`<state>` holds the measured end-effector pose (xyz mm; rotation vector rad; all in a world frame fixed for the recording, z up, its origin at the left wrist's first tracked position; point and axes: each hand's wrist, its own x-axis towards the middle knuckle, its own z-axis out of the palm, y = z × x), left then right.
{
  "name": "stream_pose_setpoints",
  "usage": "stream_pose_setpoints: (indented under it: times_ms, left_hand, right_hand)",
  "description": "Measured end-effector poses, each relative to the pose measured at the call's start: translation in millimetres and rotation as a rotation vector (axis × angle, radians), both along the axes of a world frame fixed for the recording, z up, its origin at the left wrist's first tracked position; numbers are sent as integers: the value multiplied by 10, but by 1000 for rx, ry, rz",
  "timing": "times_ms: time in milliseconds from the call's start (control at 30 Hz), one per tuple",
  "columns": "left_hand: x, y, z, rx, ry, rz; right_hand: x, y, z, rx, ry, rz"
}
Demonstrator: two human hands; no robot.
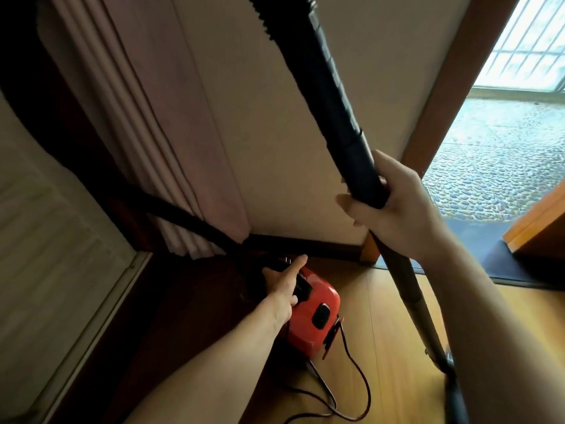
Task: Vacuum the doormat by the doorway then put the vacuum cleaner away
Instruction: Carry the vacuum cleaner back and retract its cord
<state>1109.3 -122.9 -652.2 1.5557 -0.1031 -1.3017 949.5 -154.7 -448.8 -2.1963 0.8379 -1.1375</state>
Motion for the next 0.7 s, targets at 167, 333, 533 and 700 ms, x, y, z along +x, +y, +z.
stream_pose_setpoints:
  times_ms: [167,333,533,700]
  left_hand:
    - [205,23,38,20,-199,-142]
    - [405,-36,83,46,-300,-285]
    - [470,-62,105,49,-369,-478]
    - [432,61,23,25,-388,-522]
  right_hand:
    - [12,15,-29,47,-25,33]
    - [29,-24,-61,34,-31,-7]
    - [60,-77,-99,33,-25,-32]
    - [53,-82,-41,32,-49,-22]
